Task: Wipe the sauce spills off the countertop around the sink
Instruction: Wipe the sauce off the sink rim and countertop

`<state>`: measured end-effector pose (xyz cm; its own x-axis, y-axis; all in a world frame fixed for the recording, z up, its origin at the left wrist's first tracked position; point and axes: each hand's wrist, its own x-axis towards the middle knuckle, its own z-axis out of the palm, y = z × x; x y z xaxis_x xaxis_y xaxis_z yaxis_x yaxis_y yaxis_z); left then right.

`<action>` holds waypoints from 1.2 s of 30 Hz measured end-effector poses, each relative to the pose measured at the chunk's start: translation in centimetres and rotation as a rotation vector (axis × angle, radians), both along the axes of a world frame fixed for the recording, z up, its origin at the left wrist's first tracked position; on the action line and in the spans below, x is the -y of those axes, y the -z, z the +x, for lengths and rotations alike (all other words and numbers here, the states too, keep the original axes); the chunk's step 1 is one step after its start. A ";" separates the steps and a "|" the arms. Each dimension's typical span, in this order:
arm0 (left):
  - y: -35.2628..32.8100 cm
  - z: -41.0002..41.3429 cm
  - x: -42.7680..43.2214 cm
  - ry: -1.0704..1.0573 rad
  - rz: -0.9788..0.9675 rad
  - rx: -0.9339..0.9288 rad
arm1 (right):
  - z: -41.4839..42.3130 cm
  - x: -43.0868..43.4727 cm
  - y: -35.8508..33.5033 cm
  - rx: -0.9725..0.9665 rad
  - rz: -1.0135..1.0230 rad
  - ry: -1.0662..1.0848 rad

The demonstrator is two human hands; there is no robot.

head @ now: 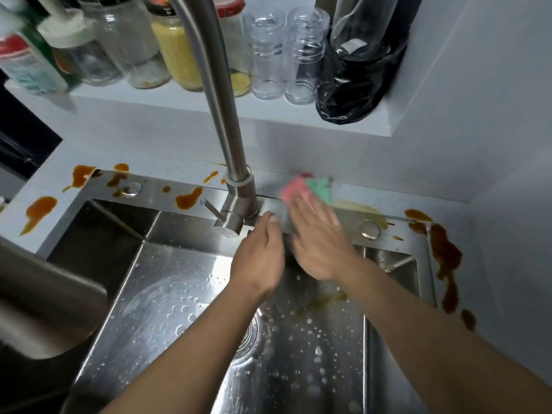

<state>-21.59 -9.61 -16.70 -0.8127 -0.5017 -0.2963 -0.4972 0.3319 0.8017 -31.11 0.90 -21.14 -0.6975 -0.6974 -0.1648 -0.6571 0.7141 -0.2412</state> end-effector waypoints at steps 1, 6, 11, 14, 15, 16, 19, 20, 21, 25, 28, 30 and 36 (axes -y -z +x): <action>0.0 -0.1 0.1 -0.009 -0.009 0.002 | -0.3 0.4 -0.1 -0.005 -0.008 -0.081; -0.3 0.1 -0.1 0.054 -0.071 0.053 | 0.5 -7.1 0.2 -0.065 0.108 0.159; 0.0 0.0 -0.1 0.086 -0.118 0.064 | 2.5 -2.5 -0.1 0.020 0.031 0.069; 0.1 -0.1 -0.1 0.085 -0.128 0.076 | 3.1 -1.8 -0.7 -0.002 0.013 -0.107; 0.0 -0.1 -0.2 0.090 -0.138 0.086 | 3.1 -2.6 -0.8 -0.017 0.023 -0.102; -0.1 -0.1 -0.2 0.101 -0.153 0.100 | 3.2 -3.7 -0.7 -0.038 0.029 -0.074; 0.0 -0.2 -0.2 0.137 -0.183 0.140 | 2.8 -4.7 -0.2 -0.115 0.051 -0.029; 0.1 -0.3 -0.2 0.145 -0.192 0.147 | 2.4 -4.1 -0.1 -0.117 0.044 -0.043; 0.3 -0.4 -0.2 0.155 -0.206 0.149 | 1.7 -3.3 0.1 -0.120 0.031 -0.066; 0.9 -0.9 -0.4 0.239 -0.317 0.189 | -1.4 -2.3 0.6 -0.091 0.063 -0.138; 1.8 -0.8 -0.7 0.300 -0.442 0.184 | -1.3 -7.2 1.1 -0.121 0.067 0.146; 2.2 -0.9 -1.1 0.347 -0.484 0.228 | -0.8 -9.4 1.4 -0.144 0.118 0.337; 2.9 -2.7 -1.9 0.426 -0.682 0.222 | -1.1 -6.1 0.9 -0.093 0.060 -0.002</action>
